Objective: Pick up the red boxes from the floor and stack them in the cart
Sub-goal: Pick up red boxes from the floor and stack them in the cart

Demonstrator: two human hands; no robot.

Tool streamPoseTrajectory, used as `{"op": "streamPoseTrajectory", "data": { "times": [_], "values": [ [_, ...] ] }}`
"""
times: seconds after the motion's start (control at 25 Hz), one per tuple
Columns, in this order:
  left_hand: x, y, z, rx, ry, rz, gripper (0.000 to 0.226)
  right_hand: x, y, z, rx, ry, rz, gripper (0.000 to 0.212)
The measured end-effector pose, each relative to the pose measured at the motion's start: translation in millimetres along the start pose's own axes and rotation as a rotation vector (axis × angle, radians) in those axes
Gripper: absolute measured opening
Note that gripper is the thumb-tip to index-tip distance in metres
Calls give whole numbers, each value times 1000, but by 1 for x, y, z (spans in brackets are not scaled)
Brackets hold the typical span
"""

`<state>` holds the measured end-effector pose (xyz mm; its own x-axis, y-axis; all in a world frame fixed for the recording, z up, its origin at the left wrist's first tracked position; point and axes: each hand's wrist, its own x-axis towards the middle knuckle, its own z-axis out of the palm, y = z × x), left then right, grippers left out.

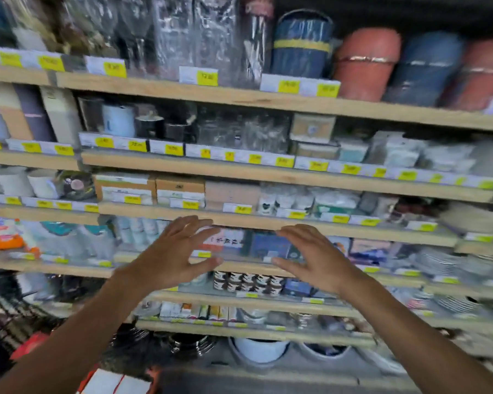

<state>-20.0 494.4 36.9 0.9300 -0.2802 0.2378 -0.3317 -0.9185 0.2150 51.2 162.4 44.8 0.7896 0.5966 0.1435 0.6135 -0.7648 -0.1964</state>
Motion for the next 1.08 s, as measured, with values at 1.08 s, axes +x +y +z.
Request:
{"op": "streamPoseTrajectory", "data": {
  "times": [1.08],
  "values": [
    [399, 614, 293, -281, -477, 1186, 107, -463, 364, -88, -154, 144, 1355, 103]
  ]
}}
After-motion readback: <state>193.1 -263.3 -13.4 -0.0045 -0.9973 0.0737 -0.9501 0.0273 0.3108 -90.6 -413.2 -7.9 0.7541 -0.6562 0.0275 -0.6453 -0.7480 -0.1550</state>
